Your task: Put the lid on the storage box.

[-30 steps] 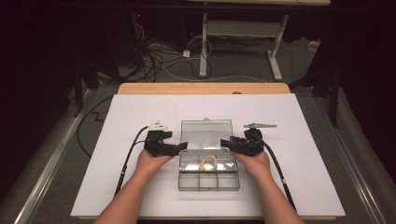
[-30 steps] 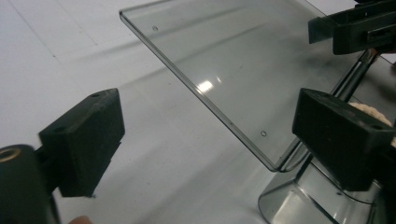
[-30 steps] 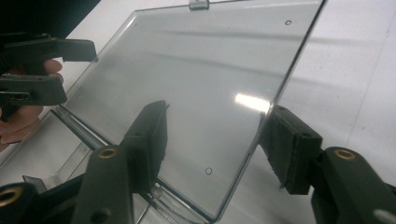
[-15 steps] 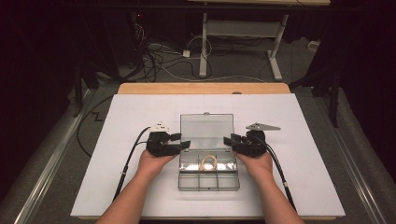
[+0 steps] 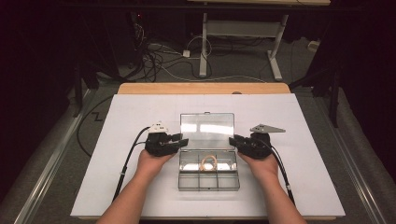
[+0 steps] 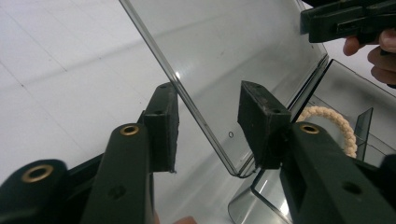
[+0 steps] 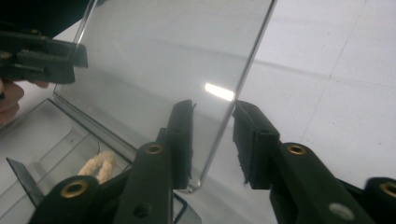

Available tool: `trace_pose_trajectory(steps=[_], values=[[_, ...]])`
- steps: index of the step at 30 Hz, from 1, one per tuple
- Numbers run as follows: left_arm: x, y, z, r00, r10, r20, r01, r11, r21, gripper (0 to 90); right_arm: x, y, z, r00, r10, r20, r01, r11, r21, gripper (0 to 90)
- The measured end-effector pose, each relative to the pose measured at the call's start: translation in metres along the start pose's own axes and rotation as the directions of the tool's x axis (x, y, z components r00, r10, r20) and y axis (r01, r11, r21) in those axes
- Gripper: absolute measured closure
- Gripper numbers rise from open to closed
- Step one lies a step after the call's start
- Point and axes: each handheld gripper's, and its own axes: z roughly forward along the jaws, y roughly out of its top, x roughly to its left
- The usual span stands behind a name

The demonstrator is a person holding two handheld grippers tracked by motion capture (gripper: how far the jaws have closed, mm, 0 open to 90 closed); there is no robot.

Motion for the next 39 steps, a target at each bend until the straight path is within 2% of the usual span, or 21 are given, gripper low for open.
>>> trace_pose_trajectory(steps=[7, 18, 25, 31, 39], values=[[-0.001, 0.001, -0.003, 0.9999, 0.010, -0.004, -0.010, 0.9999, -0.005, 62.2, 0.001, -0.006, -0.016, 0.9995, -0.026, 0.019, 0.027, 1.000, -0.011, 74.6], [-0.009, 0.001, -0.011, 0.9974, 0.057, -0.044, -0.058, 0.9981, -0.019, 68.5, 0.011, -0.015, -0.030, 0.9962, -0.066, 0.056, 0.067, 0.997, -0.026, 90.0], [-0.013, 0.001, -0.015, 0.9948, 0.082, -0.060, -0.084, 0.9961, -0.026, 72.4, 0.018, -0.018, -0.032, 0.9939, -0.091, 0.062, 0.094, 0.995, -0.044, 90.0], [-0.016, 0.000, -0.018, 0.9926, 0.097, -0.073, -0.100, 0.9944, -0.034, 74.8, 0.024, -0.018, -0.033, 0.9928, -0.111, 0.046, 0.113, 0.992, -0.058, 90.0], [-0.019, -0.003, -0.023, 0.9892, 0.120, -0.085, -0.124, 0.9911, -0.048, 78.5, 0.028, -0.019, -0.032, 0.9916, -0.124, 0.038, 0.126, 0.991, -0.053, 90.0]])
